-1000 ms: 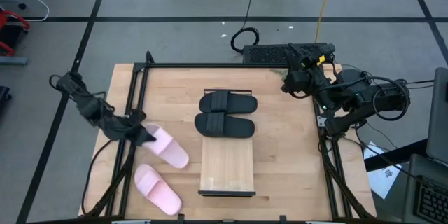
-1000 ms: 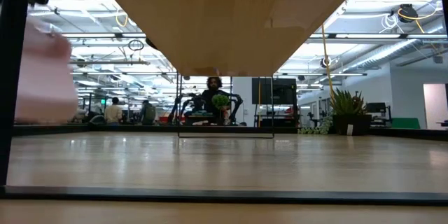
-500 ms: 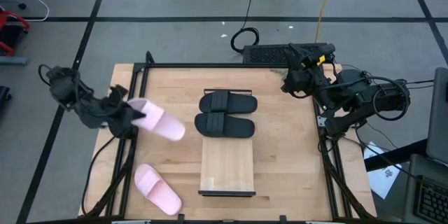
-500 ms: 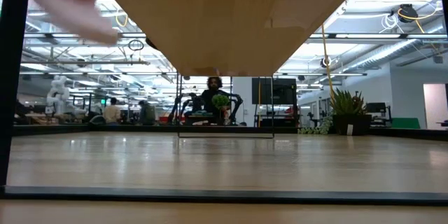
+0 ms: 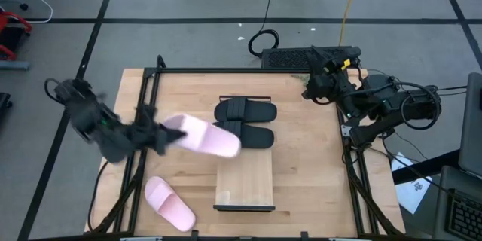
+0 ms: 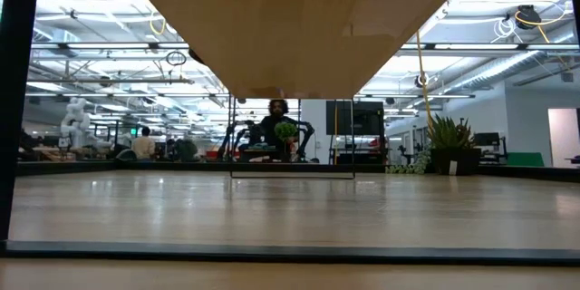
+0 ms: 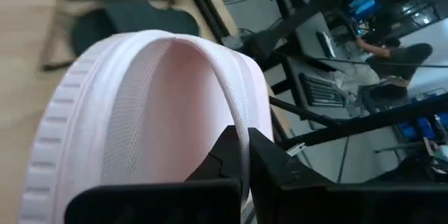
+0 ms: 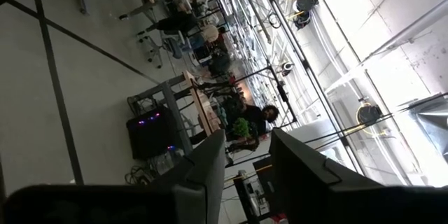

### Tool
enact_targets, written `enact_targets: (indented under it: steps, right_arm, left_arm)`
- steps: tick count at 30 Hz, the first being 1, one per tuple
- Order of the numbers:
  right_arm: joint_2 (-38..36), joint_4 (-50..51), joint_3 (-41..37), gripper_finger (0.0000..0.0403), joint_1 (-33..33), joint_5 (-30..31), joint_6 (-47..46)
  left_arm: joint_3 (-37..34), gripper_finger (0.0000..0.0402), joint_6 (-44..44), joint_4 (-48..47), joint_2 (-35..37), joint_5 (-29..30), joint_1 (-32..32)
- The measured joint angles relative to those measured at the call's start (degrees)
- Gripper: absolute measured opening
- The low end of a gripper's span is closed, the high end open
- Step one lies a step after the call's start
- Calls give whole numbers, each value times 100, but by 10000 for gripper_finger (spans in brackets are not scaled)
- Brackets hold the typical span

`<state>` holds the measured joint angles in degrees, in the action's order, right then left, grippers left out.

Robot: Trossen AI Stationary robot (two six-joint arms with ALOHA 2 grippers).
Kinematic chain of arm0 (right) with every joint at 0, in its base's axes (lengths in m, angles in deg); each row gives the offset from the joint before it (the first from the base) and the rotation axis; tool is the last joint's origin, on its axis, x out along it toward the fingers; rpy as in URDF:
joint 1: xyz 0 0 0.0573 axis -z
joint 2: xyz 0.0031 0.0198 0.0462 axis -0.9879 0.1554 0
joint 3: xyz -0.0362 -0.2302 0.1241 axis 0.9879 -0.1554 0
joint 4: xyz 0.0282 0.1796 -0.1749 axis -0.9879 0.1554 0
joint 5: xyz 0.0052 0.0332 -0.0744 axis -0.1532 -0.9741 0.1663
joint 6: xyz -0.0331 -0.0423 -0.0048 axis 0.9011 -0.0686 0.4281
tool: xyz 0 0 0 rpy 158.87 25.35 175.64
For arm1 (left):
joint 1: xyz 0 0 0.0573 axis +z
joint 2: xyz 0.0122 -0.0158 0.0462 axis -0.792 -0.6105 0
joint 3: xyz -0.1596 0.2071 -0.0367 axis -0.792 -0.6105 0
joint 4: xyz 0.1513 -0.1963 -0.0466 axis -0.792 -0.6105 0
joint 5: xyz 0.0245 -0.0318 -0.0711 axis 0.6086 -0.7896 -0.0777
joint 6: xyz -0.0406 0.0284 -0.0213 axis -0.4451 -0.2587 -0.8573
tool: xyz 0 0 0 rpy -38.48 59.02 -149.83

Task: Pick and place slides into the shelf
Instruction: Put the right pink slide on the shelf

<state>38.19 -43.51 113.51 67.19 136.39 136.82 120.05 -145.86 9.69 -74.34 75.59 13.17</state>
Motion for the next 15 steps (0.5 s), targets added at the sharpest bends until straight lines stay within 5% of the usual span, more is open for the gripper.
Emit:
enact_targets:
  steps: [7,15]
  right_arm:
    - [0,-40,2,107,246,-7,8]
    - [-2,-42,2,107,582,-11,9]
  left_arm:
    - [10,0,117,2202,-1203,679,-177]
    - [1,0,-381,3219,-2181,1112,-166]
